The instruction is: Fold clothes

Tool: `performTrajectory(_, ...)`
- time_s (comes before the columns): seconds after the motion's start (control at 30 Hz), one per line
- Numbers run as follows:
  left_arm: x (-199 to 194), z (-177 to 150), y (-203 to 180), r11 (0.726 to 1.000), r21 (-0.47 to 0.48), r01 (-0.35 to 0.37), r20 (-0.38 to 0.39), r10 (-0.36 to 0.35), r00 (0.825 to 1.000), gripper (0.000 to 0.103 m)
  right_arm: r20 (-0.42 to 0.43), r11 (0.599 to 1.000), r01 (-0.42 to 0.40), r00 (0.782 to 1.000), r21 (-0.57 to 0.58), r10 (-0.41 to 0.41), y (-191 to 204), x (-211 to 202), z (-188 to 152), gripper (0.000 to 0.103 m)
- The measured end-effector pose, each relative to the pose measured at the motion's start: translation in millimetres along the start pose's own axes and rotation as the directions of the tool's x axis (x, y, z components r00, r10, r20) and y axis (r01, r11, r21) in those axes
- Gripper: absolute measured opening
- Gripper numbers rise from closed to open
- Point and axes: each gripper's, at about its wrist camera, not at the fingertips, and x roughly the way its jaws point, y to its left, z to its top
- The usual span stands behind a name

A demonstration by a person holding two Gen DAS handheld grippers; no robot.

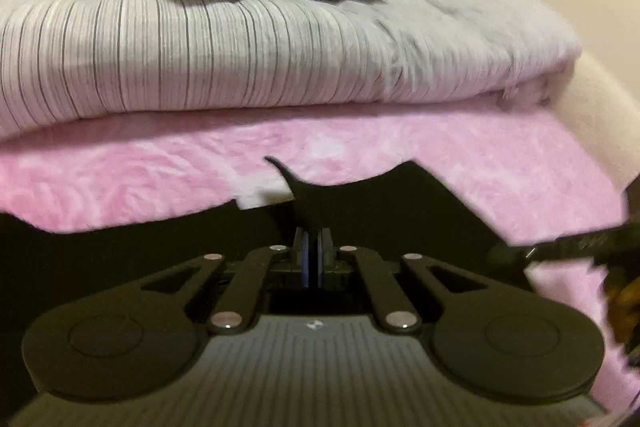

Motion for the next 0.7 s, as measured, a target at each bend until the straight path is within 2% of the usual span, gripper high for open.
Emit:
performTrajectory(0.03,12.1,-5.9,1.0,1.0,0.008,-0.016,-0.043,0.017,0.999,0.004,-0.006,0.999,0.034,0.999,-0.026,-0.034,2.2,3.4,-0.2,0.008)
performTrajectory(0.07,17.4,-10.5,1.7,1.0,0.002,-0.023,-0.046,0.024,0.999,0.006,-0.011,0.996,0.067,0.998,-0.052,-0.067,4.4,6.7,-0.4,0.008)
performTrajectory(0.13,10.4,-7.9,1.9,0.999,-0.025,-0.032,-0.021,0.032,0.999,0.009,-0.016,0.991,0.109,0.994,-0.083,-0.111,8.1,9.9,0.3,0.008)
performTrajectory(0.17,3.6,-5.4,5.1,0.998,-0.051,-0.049,-0.005,0.049,0.999,0.015,-0.017,0.991,0.11,0.994,-0.079,-0.112,9.5,8.4,1.8,0.011)
performTrajectory(0.2,-4.3,-3.1,9.9,0.994,-0.078,-0.075,0.011,0.076,0.997,0.015,-0.013,0.989,0.124,0.992,-0.08,-0.126,11.6,5.1,3.1,0.014)
performTrajectory(0.27,-20.5,1.5,20.7,0.983,-0.136,-0.121,0.035,0.127,0.991,0.015,0.009,0.98,0.172,0.985,-0.096,-0.172,13.9,-4.5,3.7,0.034)
performTrajectory(0.33,-44.4,0.4,32.8,0.968,-0.215,-0.127,0.058,0.142,0.988,0.016,0.04,0.973,0.202,0.979,-0.115,-0.199,17.4,-19.8,1.1,0.041)
performTrajectory(0.4,-71.2,-10.6,38.2,0.956,-0.283,-0.082,0.071,0.106,0.992,0.016,0.039,0.974,0.185,0.983,-0.132,-0.181,20.8,-36.8,-6.8,0.041)
performTrajectory(0.47,-85.8,-28.5,25.0,0.965,-0.258,-0.055,0.026,0.063,0.998,0.016,-0.013,0.979,0.139,0.99,-0.151,-0.142,27.1,-49.0,-23.4,0.04)
performTrajectory(0.57,-103.2,-82.2,-0.4,0.974,-0.222,-0.048,-0.09,0.029,0.996,0.016,-0.12,0.976,0.102,0.985,-0.192,-0.126,38.8,-60.7,-65.0,0.04)
performTrajectory(0.63,-114.3,-122.4,-6.5,0.963,-0.257,-0.086,-0.18,0.04,0.983,0.016,-0.19,0.972,0.091,0.973,-0.215,-0.133,44.4,-68.6,-98.7,0.04)
performTrajectory(0.7,-138.6,-159.0,-10.0,0.949,-0.283,-0.141,-0.225,0.077,0.971,0.012,-0.239,0.97,0.104,0.958,-0.218,-0.157,44.9,-83.0,-127.9,0.04)
